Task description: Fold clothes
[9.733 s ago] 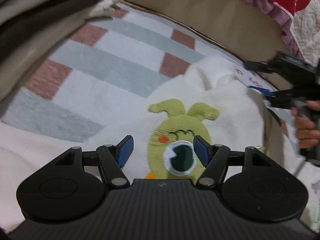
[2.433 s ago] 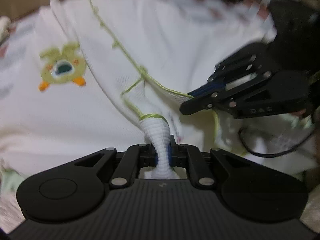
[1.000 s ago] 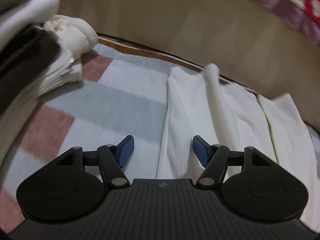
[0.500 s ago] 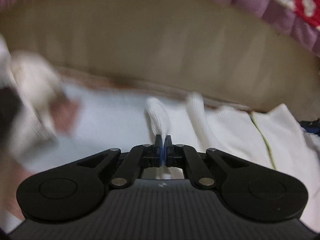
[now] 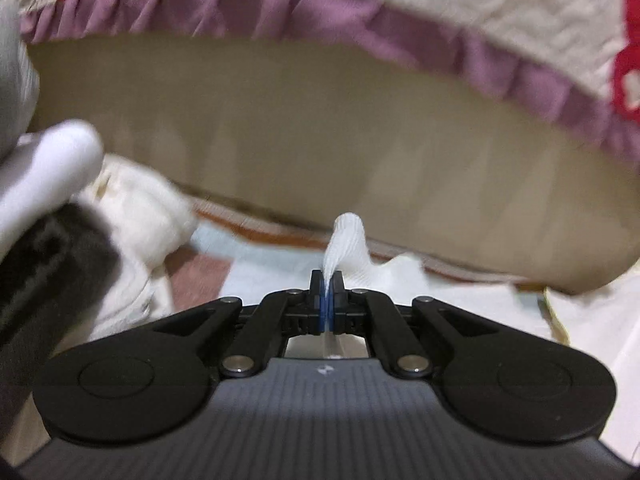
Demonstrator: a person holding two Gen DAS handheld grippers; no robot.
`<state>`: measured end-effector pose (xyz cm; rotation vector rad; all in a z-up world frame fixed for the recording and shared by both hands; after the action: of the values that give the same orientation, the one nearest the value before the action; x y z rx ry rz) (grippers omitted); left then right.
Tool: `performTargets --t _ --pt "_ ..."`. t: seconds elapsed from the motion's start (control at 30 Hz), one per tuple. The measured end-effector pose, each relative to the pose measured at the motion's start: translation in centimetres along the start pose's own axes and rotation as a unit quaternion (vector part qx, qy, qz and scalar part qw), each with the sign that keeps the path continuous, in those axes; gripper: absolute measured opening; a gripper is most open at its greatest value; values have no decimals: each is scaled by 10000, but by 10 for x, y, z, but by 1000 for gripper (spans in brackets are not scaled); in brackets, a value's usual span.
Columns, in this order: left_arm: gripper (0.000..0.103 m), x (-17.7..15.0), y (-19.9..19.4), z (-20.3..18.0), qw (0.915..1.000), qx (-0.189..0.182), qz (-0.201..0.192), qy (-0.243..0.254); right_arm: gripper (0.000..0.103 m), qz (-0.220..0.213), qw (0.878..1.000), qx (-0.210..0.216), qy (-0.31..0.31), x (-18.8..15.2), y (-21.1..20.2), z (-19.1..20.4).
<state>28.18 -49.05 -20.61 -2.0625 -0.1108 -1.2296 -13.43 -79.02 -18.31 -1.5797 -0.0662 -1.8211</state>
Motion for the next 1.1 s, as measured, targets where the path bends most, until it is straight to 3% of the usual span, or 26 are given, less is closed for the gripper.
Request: performTargets --t 0.13,0.2,0.23,0.27,0.3,0.33,0.43,0.53,0.63,0.7,0.83,0.93,1.03,1.07,1.1 --pt "2 8 5 -15 9998 -74 -55 152 2 -413 9977 -244 -484 31 -33 -8" --pt "8 2 19 -17 9989 282 159 333 4 -450 9952 -378 -788 39 -35 -10" --pt "16 -4 26 -14 9953 739 303 539 12 -168 9953 -301 -903 37 -22 -13" --pt "23 -9 31 -12 9895 1144 445 769 13 360 9935 -257 -1046 26 -8 -15" --pt "33 -15 31 -12 9844 1364 537 970 26 641 9908 -346 -1143 19 -3 -18" --pt "35 -21 26 -16 9842 1320 542 1048 35 752 9894 -487 -1144 13 -6 -23" --pt "45 -43 -2 -40 9912 576 566 1051 51 979 9935 -89 -577 -6 -36 -37" --pt "45 -69 -32 -68 9916 -10 825 993 52 1632 9860 240 -255 -40 -70 -55" --pt "45 -97 -51 -106 9857 -459 1203 1084 52 2140 9752 542 -163 -71 -117 -65" --pt "46 -115 -62 -135 9800 -704 1424 1196 52 2404 9671 798 -246 -81 -125 -67" --pt "49 -140 -66 -189 9681 -909 1544 1750 52 2909 9433 1193 -1061 -108 -161 -67" --pt "49 -161 -69 -223 9629 -998 1707 1835 52 3146 9236 1249 -1801 -129 -174 -66" --pt "49 -180 -75 -246 9630 -1006 1870 1658 52 3161 9153 1308 -2126 -145 -172 -61" --pt "49 -187 -78 -251 9632 -957 1918 1620 55 3044 9178 1326 -2179 -148 -170 -58" --pt "49 -193 -80 -254 9632 -895 1959 1608 49 2925 9202 1342 -2229 -150 -167 -56"
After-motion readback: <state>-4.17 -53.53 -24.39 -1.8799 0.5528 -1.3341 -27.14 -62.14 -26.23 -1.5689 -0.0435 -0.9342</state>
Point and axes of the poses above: each gripper's, at about its wrist camera, not at the fingertips, and y roughly the way its jaws point, z to its left, x to its top, the point moved 9 cm from there along y, roughly the way its jaws point, and after that the axes turned 3 degrees about -y, right-handed, at the moved point
